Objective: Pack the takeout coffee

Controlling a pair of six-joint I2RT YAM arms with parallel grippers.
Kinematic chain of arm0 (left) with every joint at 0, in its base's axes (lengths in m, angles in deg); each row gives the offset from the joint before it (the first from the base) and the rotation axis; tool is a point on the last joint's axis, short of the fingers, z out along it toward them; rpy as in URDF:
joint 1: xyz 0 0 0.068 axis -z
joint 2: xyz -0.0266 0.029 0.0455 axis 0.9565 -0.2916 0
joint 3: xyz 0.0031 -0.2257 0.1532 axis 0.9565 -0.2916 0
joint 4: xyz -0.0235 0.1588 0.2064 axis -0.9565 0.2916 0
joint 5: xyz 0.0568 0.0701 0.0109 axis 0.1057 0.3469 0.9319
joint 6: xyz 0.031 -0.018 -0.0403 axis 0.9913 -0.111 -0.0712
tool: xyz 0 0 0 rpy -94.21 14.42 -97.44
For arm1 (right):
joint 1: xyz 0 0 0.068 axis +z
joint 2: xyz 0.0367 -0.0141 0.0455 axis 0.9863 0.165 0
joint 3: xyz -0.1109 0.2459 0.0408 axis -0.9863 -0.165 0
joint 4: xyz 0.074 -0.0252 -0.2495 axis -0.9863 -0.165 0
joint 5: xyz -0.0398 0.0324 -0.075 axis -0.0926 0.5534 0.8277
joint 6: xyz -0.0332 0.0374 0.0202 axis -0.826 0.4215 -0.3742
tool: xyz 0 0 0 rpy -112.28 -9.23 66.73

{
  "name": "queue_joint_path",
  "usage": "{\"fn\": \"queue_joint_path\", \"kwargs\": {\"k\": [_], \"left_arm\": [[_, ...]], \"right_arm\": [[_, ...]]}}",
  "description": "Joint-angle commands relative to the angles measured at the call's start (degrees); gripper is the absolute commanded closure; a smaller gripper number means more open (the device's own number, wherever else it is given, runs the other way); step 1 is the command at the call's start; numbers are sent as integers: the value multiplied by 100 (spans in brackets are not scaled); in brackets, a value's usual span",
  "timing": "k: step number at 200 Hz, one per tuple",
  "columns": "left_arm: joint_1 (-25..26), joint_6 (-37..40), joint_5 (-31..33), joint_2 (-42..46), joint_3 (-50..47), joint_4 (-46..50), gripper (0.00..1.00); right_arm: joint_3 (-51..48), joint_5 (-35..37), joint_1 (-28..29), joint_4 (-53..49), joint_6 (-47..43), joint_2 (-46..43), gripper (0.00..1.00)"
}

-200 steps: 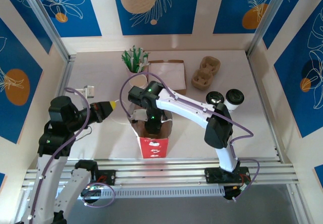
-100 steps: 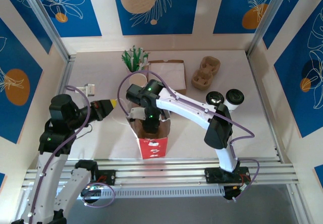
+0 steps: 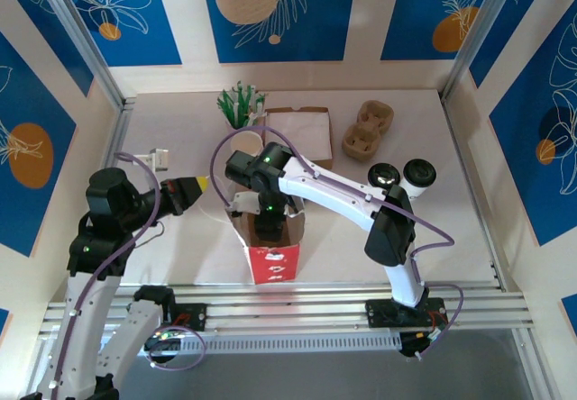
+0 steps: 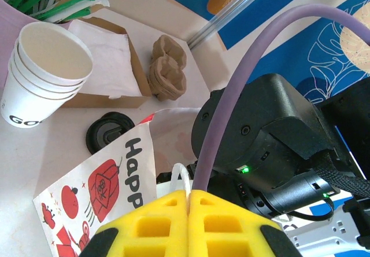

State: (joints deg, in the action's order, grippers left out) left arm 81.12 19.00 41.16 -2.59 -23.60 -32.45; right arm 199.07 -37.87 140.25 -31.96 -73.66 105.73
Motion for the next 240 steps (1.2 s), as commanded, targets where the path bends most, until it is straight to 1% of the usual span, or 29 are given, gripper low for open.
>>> {"fn": "queue_joint_path", "kwargs": {"k": [1,28,53,80,101,202,224,240], "left_arm": [[63,-12,-143,26,78,-89,100],[62,-7,-146,15,104,-77,100],[62,-3,-144,10,121,-69,100],[62,-28,-150,10,90,-103,100],[59,-69,-168,10,47,-165,100],[57,-117,-196,45,-54,-187,100],[59,-115,-203,53,-78,-200,100],[62,-132,-203,62,-94,-209,100]], "right_arm": [[-92,13,83,-93,21,-61,35],[22,213,106,-80,-27,-111,31],[182,469,109,44,-40,-290,24],[311,594,129,214,-101,-519,21],[361,829,173,388,-133,-681,21],[745,1507,428,760,-207,-1100,18],[767,1672,442,1016,-155,-1252,18],[732,1654,436,1233,-105,-1400,18]]}}
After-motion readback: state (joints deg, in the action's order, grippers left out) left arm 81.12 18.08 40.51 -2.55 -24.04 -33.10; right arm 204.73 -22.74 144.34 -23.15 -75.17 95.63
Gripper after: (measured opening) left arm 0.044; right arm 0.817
